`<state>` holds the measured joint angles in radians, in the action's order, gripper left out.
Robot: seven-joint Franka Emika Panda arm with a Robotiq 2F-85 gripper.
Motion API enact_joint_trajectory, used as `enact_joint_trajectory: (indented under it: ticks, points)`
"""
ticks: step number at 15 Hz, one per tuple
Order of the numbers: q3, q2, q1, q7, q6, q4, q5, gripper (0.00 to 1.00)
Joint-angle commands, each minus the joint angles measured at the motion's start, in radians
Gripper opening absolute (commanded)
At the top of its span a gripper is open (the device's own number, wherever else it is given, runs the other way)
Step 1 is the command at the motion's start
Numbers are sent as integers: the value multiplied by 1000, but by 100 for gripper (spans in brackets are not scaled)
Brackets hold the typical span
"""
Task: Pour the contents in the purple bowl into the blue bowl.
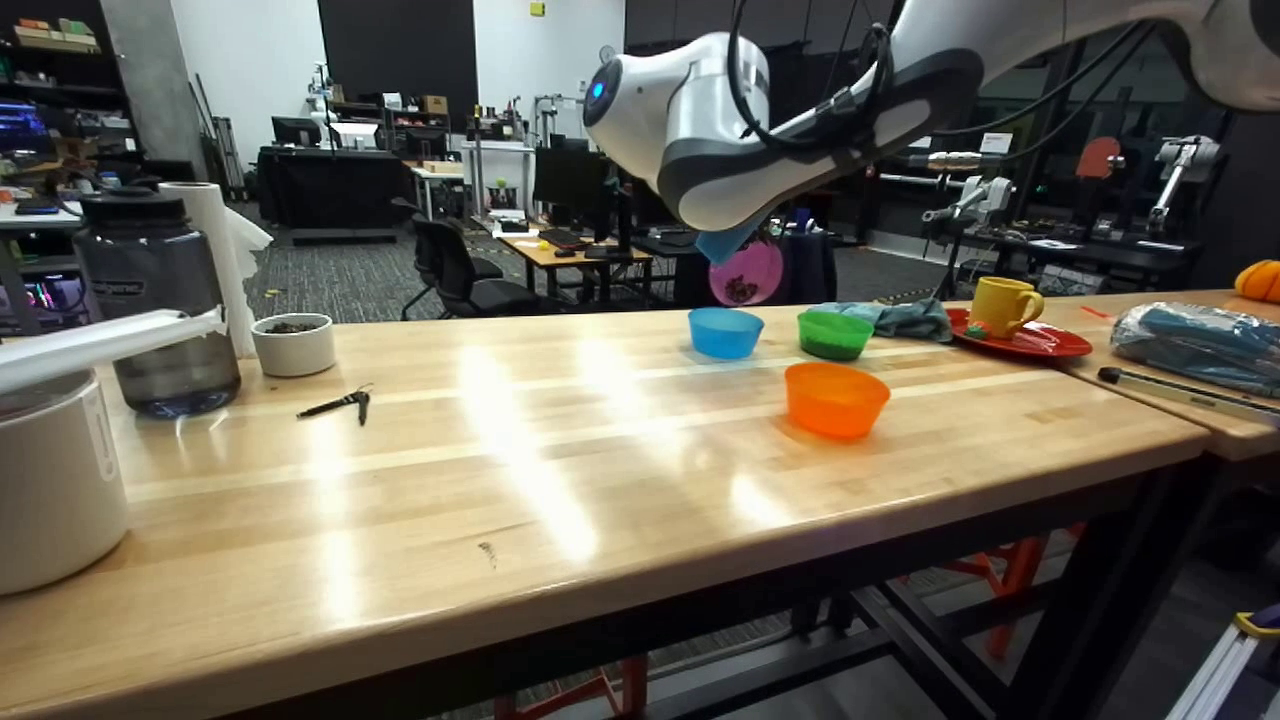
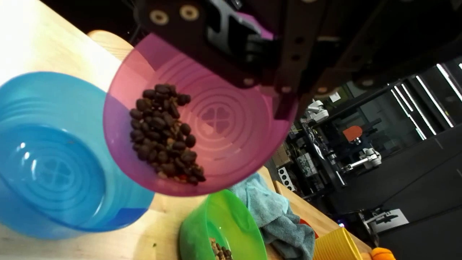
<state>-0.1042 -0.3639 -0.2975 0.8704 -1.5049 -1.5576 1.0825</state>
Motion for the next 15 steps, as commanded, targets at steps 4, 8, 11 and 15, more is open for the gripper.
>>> enact_joint_trajectory:
  ticks: [4, 8, 11, 15]
  points:
    - [-13, -29, -20, 40, 66, -3, 97, 1]
    - [-15, -55, -24, 58, 85, -3, 162, 1]
    - [-19, -75, -26, 69, 101, -4, 202, 1]
    - [-26, -96, -34, 84, 125, -15, 242, 1]
